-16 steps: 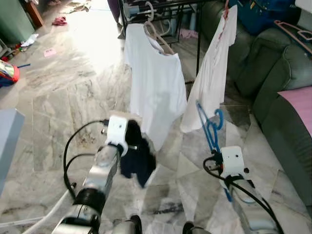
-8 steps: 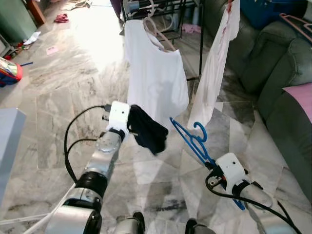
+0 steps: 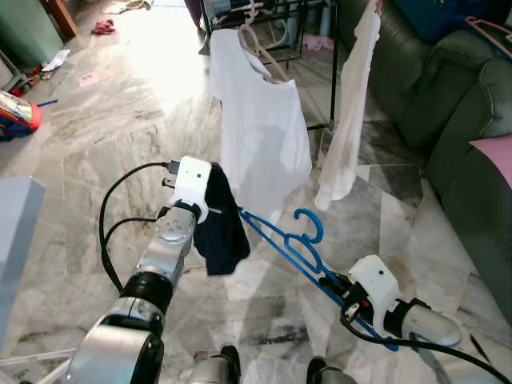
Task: Hang hanger
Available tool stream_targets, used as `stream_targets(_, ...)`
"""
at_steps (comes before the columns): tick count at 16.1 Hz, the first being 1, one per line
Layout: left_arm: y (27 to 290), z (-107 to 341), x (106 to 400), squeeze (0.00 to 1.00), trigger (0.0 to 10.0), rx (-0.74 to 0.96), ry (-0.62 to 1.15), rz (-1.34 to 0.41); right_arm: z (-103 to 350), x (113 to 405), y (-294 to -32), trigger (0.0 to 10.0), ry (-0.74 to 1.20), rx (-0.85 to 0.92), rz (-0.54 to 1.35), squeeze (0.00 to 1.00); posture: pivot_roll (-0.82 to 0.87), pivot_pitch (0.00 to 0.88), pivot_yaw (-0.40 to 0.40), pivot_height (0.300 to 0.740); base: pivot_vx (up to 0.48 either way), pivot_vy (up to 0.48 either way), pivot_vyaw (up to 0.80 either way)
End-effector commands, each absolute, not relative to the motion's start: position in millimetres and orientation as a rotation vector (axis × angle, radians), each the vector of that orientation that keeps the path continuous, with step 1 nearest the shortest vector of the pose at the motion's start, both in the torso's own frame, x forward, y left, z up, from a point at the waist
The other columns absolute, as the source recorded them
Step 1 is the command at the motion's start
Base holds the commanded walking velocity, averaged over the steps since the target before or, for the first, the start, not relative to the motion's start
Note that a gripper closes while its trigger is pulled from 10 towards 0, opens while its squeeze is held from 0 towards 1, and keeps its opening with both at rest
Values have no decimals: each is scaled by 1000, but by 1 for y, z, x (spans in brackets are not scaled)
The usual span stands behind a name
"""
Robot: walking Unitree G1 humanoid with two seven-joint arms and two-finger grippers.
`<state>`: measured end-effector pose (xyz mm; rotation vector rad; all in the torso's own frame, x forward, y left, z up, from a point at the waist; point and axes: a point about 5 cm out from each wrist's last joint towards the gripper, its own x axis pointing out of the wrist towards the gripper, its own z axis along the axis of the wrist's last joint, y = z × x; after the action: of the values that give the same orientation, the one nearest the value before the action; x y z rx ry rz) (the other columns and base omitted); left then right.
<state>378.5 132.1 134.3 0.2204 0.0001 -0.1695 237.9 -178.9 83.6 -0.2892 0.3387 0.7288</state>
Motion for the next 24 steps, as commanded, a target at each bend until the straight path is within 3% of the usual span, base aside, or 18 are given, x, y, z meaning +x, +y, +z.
stream_targets(1, 138, 140, 381, 0, 10000, 242, -25, -143, 88, 233, -175, 10000, 328, -266, 771, 0, 57, 245, 127, 740, 0, 0, 0)
stream_targets(16, 139, 142, 382, 0, 10000, 243, -38, -196, 99, 227, -167, 10000, 334, -214, 875, 0, 57, 235, 135, 740, 0, 0, 0)
stream_targets(24, 131, 142, 377, 0, 10000, 184, -56, -308, 96, 255, -181, 10000, 290, -273, 669, 0, 54, 231, 134, 740, 0, 0, 0)
